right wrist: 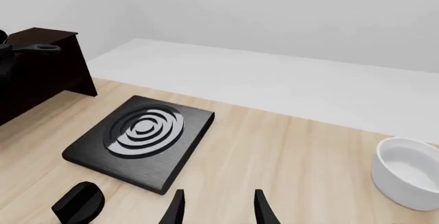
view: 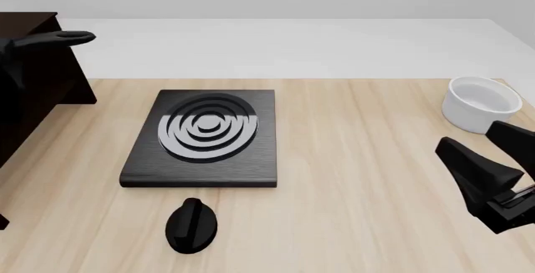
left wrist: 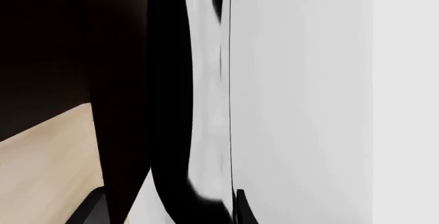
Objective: Put the frying pan on the cabinet shelf.
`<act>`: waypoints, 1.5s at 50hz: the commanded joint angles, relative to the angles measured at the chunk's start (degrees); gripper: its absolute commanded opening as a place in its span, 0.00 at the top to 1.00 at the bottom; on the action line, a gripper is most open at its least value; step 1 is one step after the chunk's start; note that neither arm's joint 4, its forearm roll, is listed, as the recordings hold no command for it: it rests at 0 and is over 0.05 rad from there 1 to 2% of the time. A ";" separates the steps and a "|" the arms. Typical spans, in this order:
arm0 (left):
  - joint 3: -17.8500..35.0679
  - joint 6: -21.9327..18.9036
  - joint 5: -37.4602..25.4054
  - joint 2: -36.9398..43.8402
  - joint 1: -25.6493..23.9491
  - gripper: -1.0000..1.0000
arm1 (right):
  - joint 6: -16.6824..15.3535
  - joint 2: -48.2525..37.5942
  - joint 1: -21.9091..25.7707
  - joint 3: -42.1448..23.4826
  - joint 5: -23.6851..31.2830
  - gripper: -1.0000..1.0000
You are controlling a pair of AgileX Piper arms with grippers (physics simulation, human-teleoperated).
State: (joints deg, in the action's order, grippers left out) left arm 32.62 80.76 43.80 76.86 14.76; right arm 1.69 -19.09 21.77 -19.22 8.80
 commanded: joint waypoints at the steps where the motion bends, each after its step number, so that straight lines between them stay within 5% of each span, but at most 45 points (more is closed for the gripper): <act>1: -0.04 -0.26 2.76 0.46 0.83 1.00 | 0.22 -0.36 -0.01 0.00 -0.03 0.00; 2: -0.25 -0.24 2.96 0.51 0.88 0.00 | 0.35 -0.31 -0.08 0.01 0.00 0.00; 49: -9.06 -5.05 1.30 -10.13 -4.59 0.00 | 1.65 0.09 -0.59 0.12 0.23 0.00; 75: -9.36 -22.33 -18.81 -26.40 -8.72 0.00 | 2.36 3.00 -2.29 0.20 1.29 0.00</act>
State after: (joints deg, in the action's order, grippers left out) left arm 22.74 64.49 32.23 55.54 7.12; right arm 3.58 -17.15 20.08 -19.07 9.72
